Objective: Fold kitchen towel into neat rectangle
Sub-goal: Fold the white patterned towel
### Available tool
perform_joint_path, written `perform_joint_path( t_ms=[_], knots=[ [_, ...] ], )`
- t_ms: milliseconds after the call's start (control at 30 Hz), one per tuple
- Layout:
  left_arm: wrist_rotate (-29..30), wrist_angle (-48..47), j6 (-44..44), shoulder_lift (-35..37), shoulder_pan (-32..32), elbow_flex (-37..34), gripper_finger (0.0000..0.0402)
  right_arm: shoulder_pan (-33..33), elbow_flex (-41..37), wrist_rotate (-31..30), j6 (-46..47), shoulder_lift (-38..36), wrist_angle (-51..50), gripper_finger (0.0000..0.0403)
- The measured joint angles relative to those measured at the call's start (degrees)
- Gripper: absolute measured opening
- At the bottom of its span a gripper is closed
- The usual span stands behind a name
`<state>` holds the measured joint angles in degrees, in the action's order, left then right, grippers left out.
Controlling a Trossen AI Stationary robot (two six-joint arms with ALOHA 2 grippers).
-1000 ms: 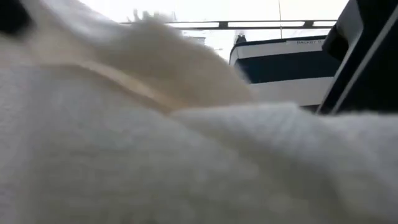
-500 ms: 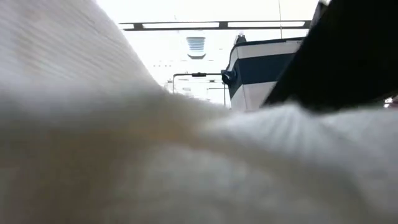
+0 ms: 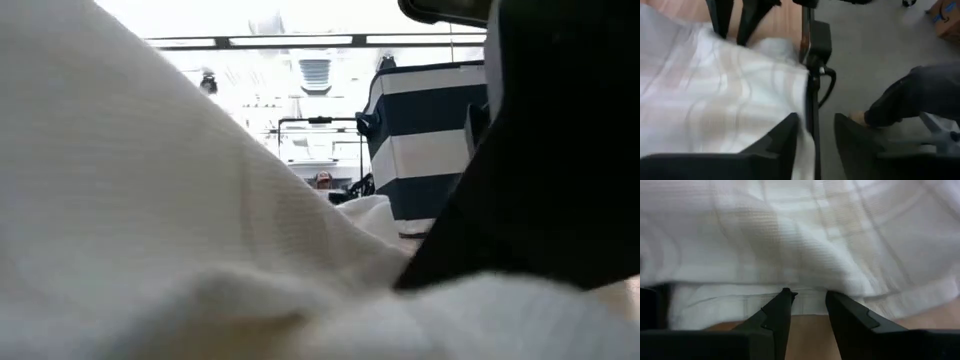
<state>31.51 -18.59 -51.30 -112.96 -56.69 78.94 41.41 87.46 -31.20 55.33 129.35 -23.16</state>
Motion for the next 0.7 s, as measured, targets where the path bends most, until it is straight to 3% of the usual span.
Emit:
perform_joint_path(
  t_ms=[133, 267, 400, 500, 700],
  knots=[
    [3.7, -11.1, -7.6, 2.7, -2.6, 0.0, 0.0186, -1.1, -0.1, 0.3, 0.0, -1.2, -6.5, 0.0122],
    [6.5, -23.8, -19.7, 4.3, -3.1, -2.1, 0.0203, -2.7, -0.3, 1.0, -2.4, -3.2, -11.8, 0.0125],
    [6.2, -23.1, -26.6, 4.3, -1.0, -10.0, 0.0192, -5.1, -0.5, 1.4, -7.3, -4.6, -13.8, 0.0132],
    [2.3, -22.4, -30.1, 4.3, 1.2, -17.3, 0.0175, -7.6, -0.5, 2.9, -11.5, -5.8, -18.7, 0.0135],
    [1.0, -23.4, -30.8, 9.7, 4.6, -28.6, 0.015, -10.1, -0.7, 3.7, -12.7, -13.9, -30.3, 0.0143]
  ],
)
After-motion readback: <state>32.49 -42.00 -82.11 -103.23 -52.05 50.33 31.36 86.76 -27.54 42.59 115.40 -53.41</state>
